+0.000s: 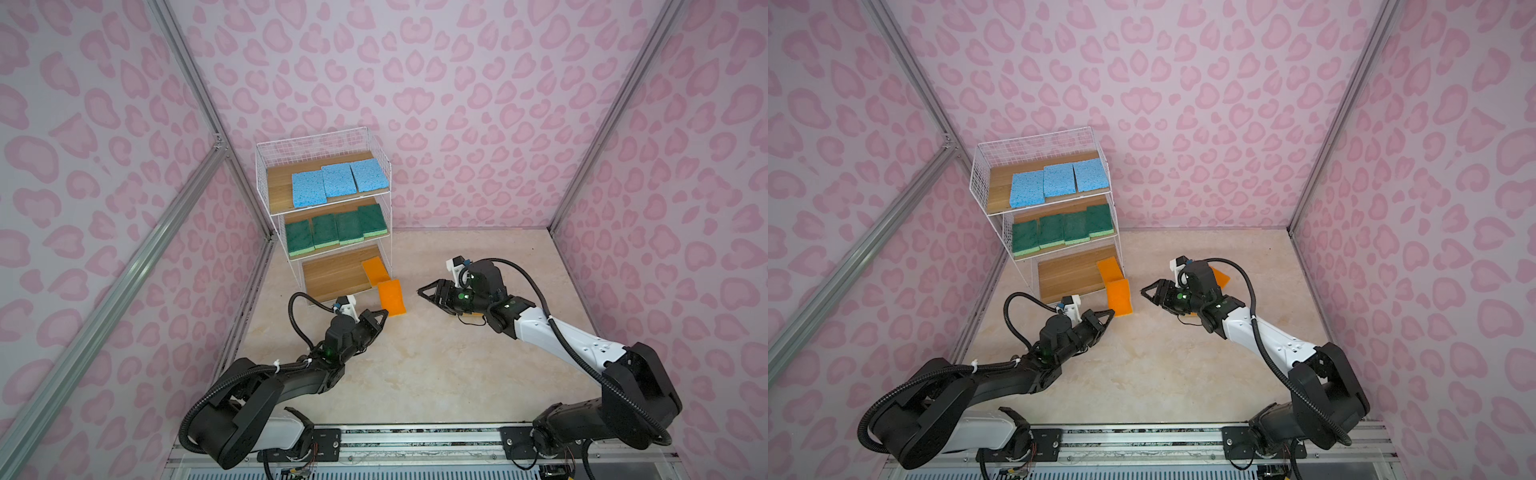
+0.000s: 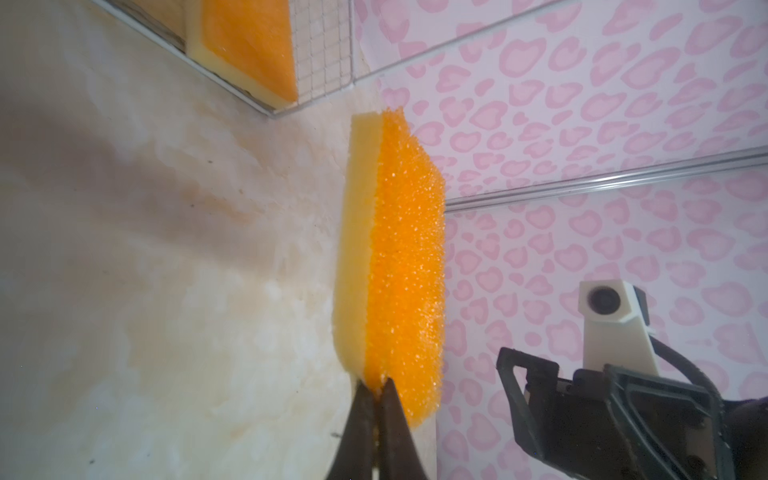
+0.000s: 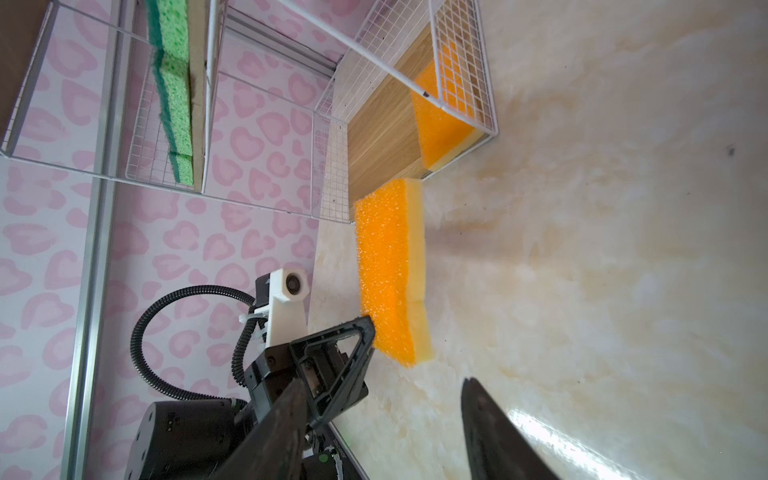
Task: Place and organize the cleaning sponges onto the shelf
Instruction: 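Close the left gripper on the orange sponge held by the right gripper, then push the orange sponge onto the bottom shelf with the left gripper while the right withdraws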
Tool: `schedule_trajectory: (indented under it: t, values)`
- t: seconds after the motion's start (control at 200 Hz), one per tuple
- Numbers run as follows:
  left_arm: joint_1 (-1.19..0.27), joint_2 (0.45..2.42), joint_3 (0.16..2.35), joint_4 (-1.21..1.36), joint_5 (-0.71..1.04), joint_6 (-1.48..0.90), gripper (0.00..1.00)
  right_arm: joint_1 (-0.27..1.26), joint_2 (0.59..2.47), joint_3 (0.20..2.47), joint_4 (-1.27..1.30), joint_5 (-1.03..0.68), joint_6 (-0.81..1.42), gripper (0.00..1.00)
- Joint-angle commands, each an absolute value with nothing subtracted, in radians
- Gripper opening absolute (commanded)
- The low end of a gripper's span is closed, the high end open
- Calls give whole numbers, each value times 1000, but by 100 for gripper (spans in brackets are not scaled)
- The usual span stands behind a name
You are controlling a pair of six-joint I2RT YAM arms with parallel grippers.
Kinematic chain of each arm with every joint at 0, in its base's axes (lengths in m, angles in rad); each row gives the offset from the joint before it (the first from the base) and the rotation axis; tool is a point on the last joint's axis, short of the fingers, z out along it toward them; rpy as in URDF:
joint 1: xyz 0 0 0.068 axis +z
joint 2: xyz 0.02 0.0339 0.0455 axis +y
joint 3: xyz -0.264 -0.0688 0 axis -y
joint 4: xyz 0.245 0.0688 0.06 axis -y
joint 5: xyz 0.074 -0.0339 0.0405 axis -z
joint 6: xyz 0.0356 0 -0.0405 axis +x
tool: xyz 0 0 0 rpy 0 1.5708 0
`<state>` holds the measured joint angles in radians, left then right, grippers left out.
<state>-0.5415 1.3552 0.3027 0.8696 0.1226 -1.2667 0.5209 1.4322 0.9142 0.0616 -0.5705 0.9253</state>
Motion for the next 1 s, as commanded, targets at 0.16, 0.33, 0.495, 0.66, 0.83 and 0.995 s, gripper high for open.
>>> schedule_trajectory:
  t: [0.16, 0.33, 0.495, 0.66, 0.83, 0.995]
  values:
    - [-352, 1415, 346, 922, 266, -1180, 3, 424, 1495, 881, 137, -645, 903, 60]
    - [-245, 1562, 431, 941, 367, -1126, 3, 386, 1574, 896, 168, -687, 889, 60]
    - [-212, 1632, 550, 806, 368, -995, 3, 367, 1633, 942, 84, -661, 794, 60]
    - [-186, 1711, 593, 797, 357, -1003, 3, 350, 1681, 973, 52, -657, 749, 60]
    - [-173, 1705, 574, 773, 290, -1025, 3, 339, 1700, 989, 51, -658, 736, 60]
    - [-173, 1695, 568, 737, 238, -1031, 3, 336, 1698, 985, 50, -652, 727, 60]
